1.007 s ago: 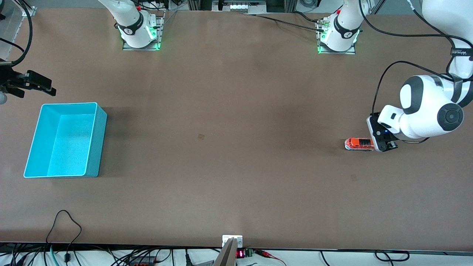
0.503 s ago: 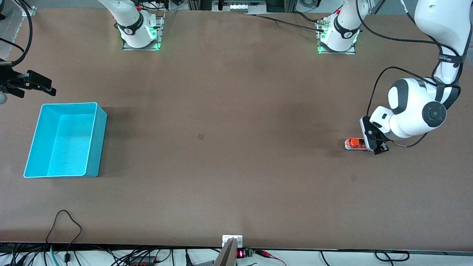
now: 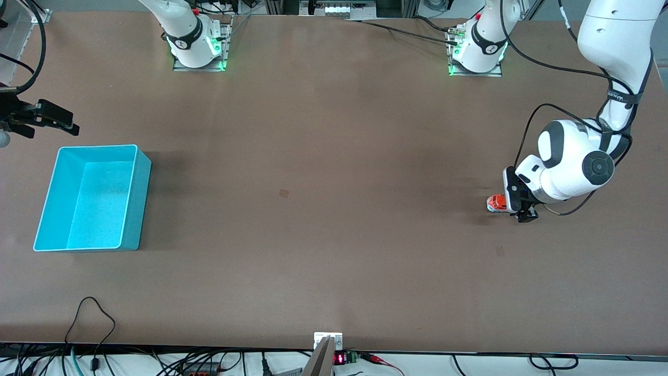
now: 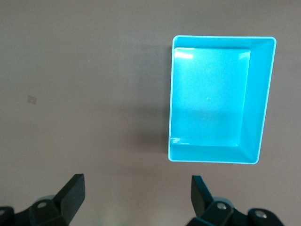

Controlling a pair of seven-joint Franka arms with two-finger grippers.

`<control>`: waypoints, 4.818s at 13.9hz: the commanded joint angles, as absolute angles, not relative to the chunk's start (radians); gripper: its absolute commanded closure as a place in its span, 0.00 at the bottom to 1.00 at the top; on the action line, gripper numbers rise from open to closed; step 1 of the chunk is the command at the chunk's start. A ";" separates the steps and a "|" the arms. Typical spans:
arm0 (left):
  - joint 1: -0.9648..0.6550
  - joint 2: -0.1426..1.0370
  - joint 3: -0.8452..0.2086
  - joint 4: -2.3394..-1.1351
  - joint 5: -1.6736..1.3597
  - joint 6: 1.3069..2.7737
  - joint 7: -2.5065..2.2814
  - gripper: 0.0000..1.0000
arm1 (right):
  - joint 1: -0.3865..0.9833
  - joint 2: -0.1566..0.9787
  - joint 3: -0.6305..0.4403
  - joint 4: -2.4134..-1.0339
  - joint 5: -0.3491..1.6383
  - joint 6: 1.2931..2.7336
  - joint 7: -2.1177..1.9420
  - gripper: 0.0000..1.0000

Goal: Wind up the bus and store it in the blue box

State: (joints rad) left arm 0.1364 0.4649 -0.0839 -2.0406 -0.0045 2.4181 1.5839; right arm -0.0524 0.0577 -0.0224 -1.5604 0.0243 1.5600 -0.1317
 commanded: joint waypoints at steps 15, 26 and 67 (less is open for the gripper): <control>0.150 0.497 -0.084 -2.025 -0.018 2.453 1.683 0.62 | -0.052 0.055 -0.018 -1.557 0.015 1.559 -0.123 0.00; 0.193 0.532 -0.081 -2.000 -0.015 2.448 1.704 0.66 | -0.052 0.055 -0.018 -1.557 0.014 1.559 -0.123 0.00; 0.212 0.399 -0.117 -1.615 0.048 1.756 1.592 0.00 | -0.049 0.087 -0.018 -1.559 0.021 1.555 -0.120 0.00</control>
